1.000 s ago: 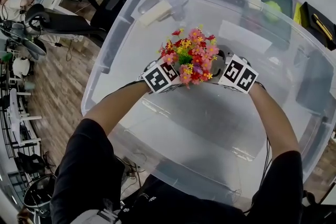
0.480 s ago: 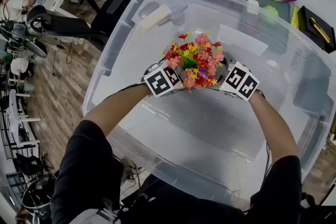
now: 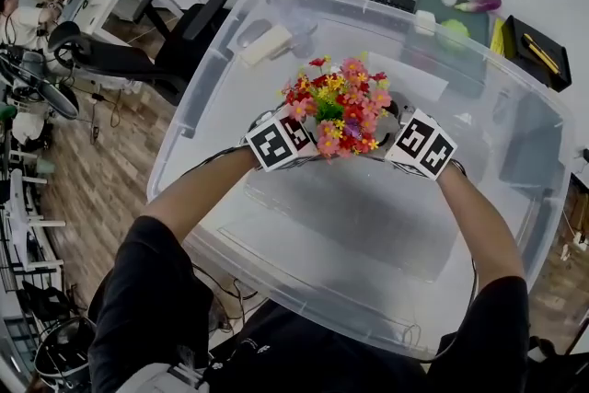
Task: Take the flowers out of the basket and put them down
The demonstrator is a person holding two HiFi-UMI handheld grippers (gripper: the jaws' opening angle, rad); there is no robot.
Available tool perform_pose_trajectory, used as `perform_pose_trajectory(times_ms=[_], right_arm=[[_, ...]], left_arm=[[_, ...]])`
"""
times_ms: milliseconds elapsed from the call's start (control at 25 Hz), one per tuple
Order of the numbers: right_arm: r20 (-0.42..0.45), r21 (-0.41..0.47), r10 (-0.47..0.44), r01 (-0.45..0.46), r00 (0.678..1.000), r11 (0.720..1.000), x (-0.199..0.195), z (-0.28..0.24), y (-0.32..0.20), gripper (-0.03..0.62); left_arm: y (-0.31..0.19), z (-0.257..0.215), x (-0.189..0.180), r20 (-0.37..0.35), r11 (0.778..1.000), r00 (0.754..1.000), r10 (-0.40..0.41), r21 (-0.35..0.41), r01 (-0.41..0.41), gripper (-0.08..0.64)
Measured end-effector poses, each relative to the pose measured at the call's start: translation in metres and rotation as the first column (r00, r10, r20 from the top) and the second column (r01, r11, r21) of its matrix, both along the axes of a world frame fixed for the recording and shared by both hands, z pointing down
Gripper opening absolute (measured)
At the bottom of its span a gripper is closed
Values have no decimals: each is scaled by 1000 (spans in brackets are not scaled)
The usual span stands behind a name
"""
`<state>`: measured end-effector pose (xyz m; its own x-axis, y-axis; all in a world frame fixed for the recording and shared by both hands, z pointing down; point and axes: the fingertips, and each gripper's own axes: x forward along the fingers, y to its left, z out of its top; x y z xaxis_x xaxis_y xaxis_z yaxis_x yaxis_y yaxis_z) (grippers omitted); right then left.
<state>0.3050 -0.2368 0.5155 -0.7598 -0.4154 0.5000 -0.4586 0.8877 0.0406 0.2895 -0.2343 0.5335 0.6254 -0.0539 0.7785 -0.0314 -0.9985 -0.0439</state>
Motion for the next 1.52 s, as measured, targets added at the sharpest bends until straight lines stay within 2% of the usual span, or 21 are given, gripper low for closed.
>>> perform_pose_trajectory(times_ms=[480, 640, 800, 1280, 1520], right_arm=[[-21, 70, -7, 8, 1000, 998, 5, -53, 7, 440], [-22, 84, -1, 3, 1000, 996, 3, -69, 11, 440], [-8, 95, 10, -9, 1000, 995, 2, -85, 19, 441], [-39, 139, 27, -22, 999, 990, 1, -126, 47, 442], [-48, 160, 34, -25, 998, 987, 1, -144, 65, 442]], left_arm=[[4, -51, 8, -64, 997, 998, -13, 70, 17, 462], [13, -68, 7, -84, 998, 996, 5, 65, 1, 462], [17, -80, 3, -103, 997, 995, -13, 80, 21, 462], [44, -123, 4, -137, 993, 990, 9, 115, 7, 462], [56, -134, 0, -129, 990, 992, -10, 137, 27, 463]])
